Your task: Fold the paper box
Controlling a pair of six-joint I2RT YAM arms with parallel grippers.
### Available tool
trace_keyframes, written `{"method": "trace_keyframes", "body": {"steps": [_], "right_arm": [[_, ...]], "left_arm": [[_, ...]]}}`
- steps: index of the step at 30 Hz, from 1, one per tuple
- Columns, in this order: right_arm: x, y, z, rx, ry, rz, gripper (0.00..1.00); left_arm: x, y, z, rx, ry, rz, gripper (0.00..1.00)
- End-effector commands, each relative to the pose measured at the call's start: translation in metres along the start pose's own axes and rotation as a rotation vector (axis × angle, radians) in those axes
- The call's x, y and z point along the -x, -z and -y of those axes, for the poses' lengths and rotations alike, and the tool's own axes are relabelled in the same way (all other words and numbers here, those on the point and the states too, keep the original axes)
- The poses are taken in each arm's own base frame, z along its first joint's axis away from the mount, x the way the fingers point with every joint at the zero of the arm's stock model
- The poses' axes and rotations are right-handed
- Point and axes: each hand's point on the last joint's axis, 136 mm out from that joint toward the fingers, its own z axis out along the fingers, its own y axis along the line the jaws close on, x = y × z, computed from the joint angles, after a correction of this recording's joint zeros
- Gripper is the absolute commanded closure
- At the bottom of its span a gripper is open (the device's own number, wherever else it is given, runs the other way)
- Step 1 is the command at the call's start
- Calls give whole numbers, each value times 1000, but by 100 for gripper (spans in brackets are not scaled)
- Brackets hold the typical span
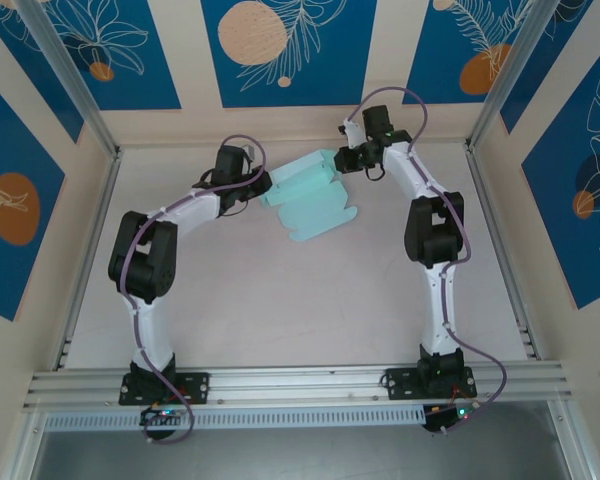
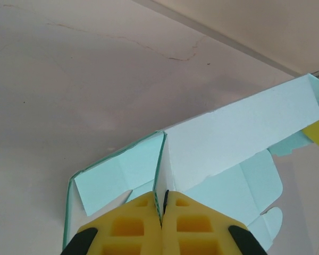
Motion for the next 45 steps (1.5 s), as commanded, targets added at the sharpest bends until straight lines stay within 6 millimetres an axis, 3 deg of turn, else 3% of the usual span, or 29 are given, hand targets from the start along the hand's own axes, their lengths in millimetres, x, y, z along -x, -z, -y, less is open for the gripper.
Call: {"method": "trace_keyframes", "body": {"steps": [1,5,12,26,36,45], "right_arm": [[13,3,-30,101,-90,7,92],[13,1,-28,86,-113,-19,91],[20,2,-18,-11,0,-20,92],[28,-5,-40,116,-152,0,92],[49,-13,-46,169,-248,78,93],[60,-21,-54,158,-232,129,94]], "left_arm": [[-41,-10,-26,90,-4,-132,100],[-42,-10,-26,97,-15,-134,100],[-41,-9,-25,101,-27,-136,100],[-46,-15,-20,107,-50,-148,100],[-46,-16,-19,106,-54,-151,100],[-47,-15,-19,106,-61,-156,100]]}}
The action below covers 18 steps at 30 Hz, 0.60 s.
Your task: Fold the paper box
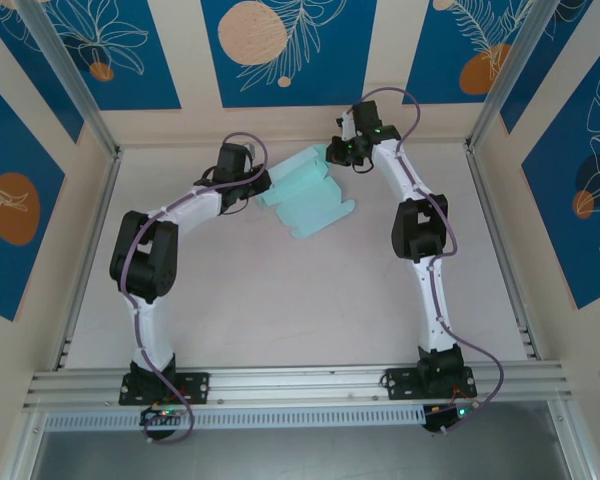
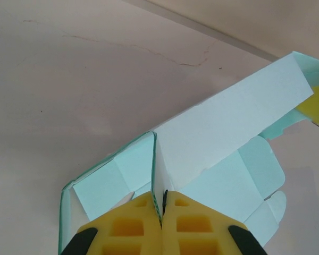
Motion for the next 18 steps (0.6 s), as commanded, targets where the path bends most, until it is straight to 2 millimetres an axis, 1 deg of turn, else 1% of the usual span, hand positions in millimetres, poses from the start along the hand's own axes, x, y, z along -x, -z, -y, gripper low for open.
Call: {"method": "trace_keyframes", "body": {"steps": [1,3,5,7,9,12,15,18], "right_arm": [[19,2,-55,129,73,84,95],[14,-9,-53,15,171,97,95],[6,-16,-58,-24,241,84,95],[-2,-22,-65,-10,239,66,95],[-3,-24,-66,-11,209,75,96],[2,-23,-67,18,166,112,97],[8,-18,-77,88,131,151,97],[18,-12,-85,117,140,203,96]], "left_arm": [[-52,-15,-15,51,-32,-168,100],[-52,-15,-14,49,-32,-166,100],[-51,-14,-14,48,-33,-166,100],[-50,-14,-13,47,-34,-163,100],[-52,-14,-13,47,-33,-166,100],[-54,-13,-14,49,-32,-170,100],[-55,-12,-16,53,-35,-174,100],[-55,-12,-15,51,-37,-174,100]]}}
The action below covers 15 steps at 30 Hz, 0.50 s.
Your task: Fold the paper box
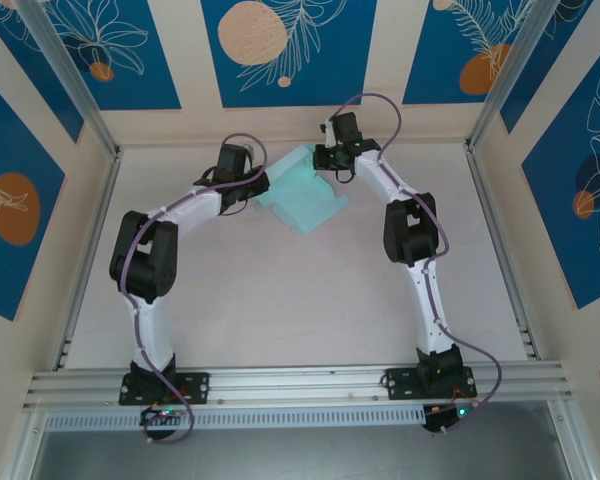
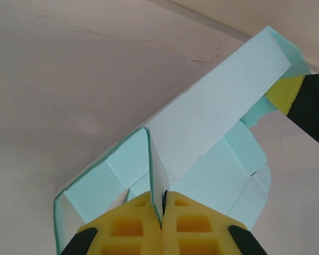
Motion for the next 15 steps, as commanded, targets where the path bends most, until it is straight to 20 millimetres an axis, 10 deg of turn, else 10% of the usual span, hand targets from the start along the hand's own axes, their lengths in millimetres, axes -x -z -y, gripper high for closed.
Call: {"method": "trace_keyframes", "body": {"steps": [1,15], "right_arm": [[34,28,-68,214,25,115,96],[-12,20,-91,400,-301,-123,96]], "left_arm": [[-52,-13,-8,18,-34,-166,100],[-56,-17,-8,9,-25,-176,100]]}}
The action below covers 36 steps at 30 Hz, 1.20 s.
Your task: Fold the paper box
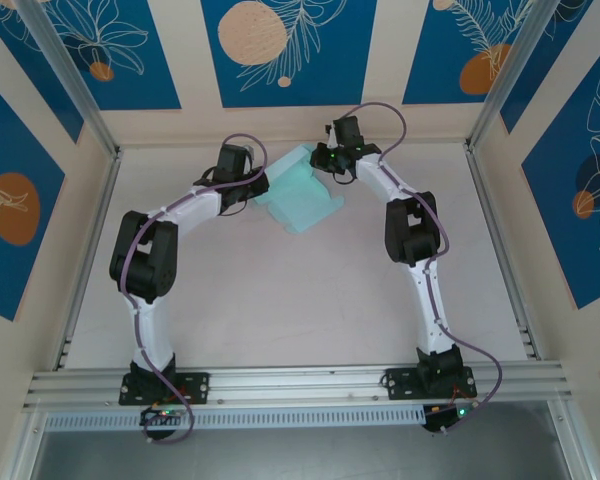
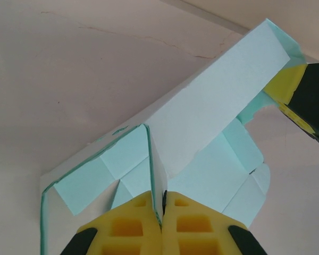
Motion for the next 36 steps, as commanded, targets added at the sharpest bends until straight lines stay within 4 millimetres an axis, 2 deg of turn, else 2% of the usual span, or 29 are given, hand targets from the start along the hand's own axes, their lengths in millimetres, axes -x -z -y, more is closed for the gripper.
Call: {"method": "trace_keyframes", "body": {"steps": [1,7,9,11,13,16,21,24,27,30,36], "right_arm": [[-30,18,-81,293,-95,-167,96],[-31,28,-104,385,-97,-189,96],[-37,34,-116,405,-69,-208,96],[-45,39,-117,368,-39,-222,95],[-54,46,-114,311,-14,-231,95],[-76,55,-95,202,1,-242,95],[-124,77,-70,53,48,-252,92],[-156,89,-67,-38,155,-260,83],[-177,100,-64,-142,252,-257,69],[-187,110,-64,-155,268,-249,58],[-203,134,-71,-100,284,-229,35]], "left_arm": [[-53,-18,-6,1,-18,-165,100],[-56,-19,-5,-7,-14,-172,100],[-58,-18,-6,-10,-14,-180,100],[-60,-15,-4,-16,-18,-189,100],[-64,-10,-4,-18,-19,-199,100],[-67,4,-2,-34,-13,-198,100],[-71,31,8,-93,26,-175,100],[-78,43,10,-130,62,-164,100],[-85,53,10,-150,76,-145,100],[-91,61,7,-146,78,-129,100],[-100,63,-1,-136,86,-126,100]]}}
